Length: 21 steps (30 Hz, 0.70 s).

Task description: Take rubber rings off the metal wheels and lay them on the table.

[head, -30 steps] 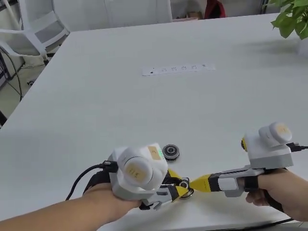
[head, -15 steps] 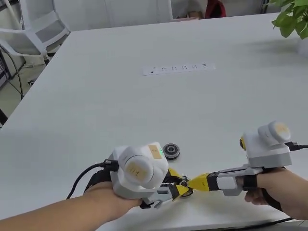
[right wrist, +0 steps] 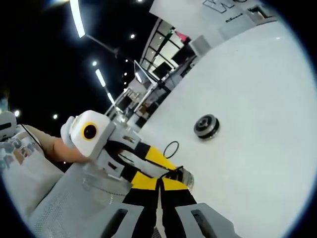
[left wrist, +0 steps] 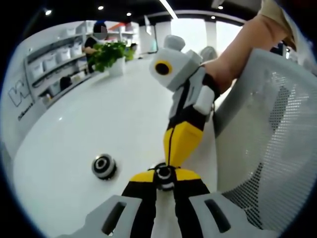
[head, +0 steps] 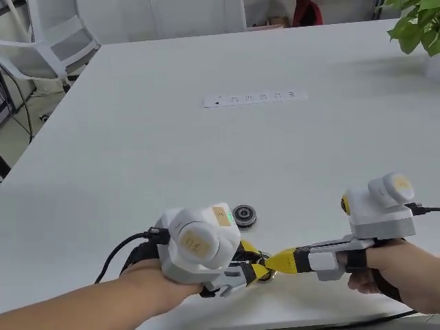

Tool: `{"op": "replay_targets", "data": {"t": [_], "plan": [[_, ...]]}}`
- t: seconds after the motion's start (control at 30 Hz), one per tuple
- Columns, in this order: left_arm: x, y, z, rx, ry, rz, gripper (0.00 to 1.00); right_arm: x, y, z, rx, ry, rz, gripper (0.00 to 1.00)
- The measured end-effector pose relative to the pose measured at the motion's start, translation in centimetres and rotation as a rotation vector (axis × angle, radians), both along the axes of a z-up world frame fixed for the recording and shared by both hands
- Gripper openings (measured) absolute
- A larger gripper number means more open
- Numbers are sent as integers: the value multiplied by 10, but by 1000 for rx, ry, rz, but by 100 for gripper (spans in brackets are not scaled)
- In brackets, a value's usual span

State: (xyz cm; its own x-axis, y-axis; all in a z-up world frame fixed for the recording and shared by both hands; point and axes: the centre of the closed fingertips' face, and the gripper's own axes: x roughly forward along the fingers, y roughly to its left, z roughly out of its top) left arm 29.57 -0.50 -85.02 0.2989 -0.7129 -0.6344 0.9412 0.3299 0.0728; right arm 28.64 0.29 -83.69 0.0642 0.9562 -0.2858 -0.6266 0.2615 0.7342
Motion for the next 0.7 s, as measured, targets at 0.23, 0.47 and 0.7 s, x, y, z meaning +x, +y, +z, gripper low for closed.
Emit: {"op": "replay_targets", "data": {"t": [0.23, 0.47, 0.7], "plan": [[0, 0, 0, -7, -2, 2, 12, 3, 0, -1, -12, -10, -15, 0], [1, -1, 0, -15, -4, 4, 13, 7, -4, -5, -31, -27, -35, 0], [1, -2, 0, -13, -7, -1, 13, 8, -6, -7, -45, -38, -45, 0]]}}
